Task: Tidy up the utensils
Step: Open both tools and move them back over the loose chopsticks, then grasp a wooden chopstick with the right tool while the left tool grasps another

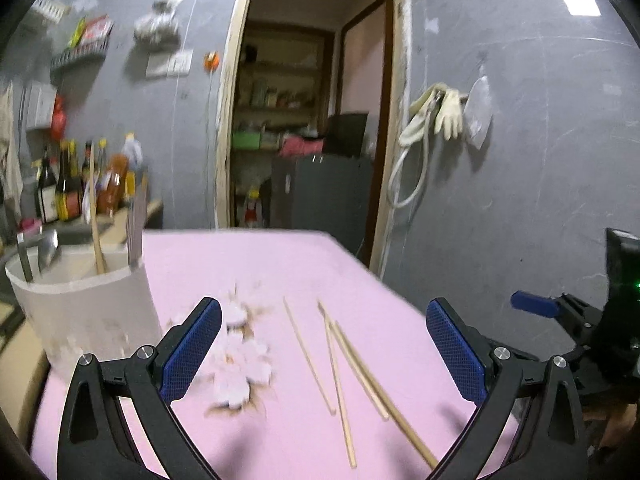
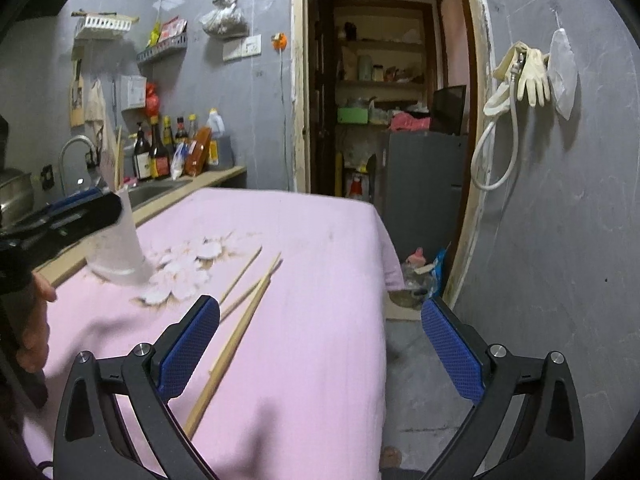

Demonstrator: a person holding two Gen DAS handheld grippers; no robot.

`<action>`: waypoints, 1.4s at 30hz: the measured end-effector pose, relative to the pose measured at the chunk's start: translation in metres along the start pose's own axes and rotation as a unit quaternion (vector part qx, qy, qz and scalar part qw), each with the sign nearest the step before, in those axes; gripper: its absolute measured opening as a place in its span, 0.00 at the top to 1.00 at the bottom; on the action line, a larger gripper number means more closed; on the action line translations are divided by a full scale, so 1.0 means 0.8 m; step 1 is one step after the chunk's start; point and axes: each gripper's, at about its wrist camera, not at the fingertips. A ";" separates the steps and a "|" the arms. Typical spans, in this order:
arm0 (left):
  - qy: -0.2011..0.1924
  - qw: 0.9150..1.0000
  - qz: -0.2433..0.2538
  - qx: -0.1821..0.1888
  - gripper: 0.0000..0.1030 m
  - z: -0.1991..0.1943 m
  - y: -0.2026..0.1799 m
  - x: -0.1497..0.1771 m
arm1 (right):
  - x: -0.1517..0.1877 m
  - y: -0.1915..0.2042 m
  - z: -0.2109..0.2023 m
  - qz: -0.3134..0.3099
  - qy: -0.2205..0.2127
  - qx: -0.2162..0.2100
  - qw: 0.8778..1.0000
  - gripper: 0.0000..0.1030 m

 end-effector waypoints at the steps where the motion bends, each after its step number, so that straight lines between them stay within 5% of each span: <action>1: 0.014 1.000 -0.004 -0.007 0.03 0.006 0.002 0.003 | 0.002 0.002 0.001 -0.002 0.004 -0.002 1.000 0.01; 6: 0.072 0.997 -0.035 -0.010 0.03 0.028 0.015 0.010 | 0.012 0.015 0.016 -0.019 0.047 -0.021 0.998 0.06; 10: 0.129 0.990 -0.052 -0.012 0.04 0.054 0.025 0.011 | 0.019 0.023 0.035 -0.025 0.089 -0.052 0.994 0.23; 19: 0.250 0.965 -0.074 0.002 0.46 0.116 0.036 0.027 | 0.030 0.057 0.079 -0.070 0.182 -0.093 0.976 0.38; 23: 0.274 0.959 -0.072 0.006 0.59 0.139 0.040 0.027 | 0.030 0.061 0.082 -0.096 0.184 -0.074 0.975 0.47; 31: 0.300 0.951 -0.073 0.023 0.78 0.179 0.046 0.016 | 0.022 0.039 0.091 -0.112 0.192 -0.039 0.974 0.87; 42: 0.340 0.936 -0.081 0.041 0.83 0.226 0.069 -0.016 | -0.030 0.026 0.163 -0.109 0.214 -0.047 0.969 0.89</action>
Point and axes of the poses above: each gripper's, at about its wrist camera, not at the fingertips, and z roughly the way its jaws point, y to its left, x to its underside, and after that the axes turned 3 degrees about y, right-handed
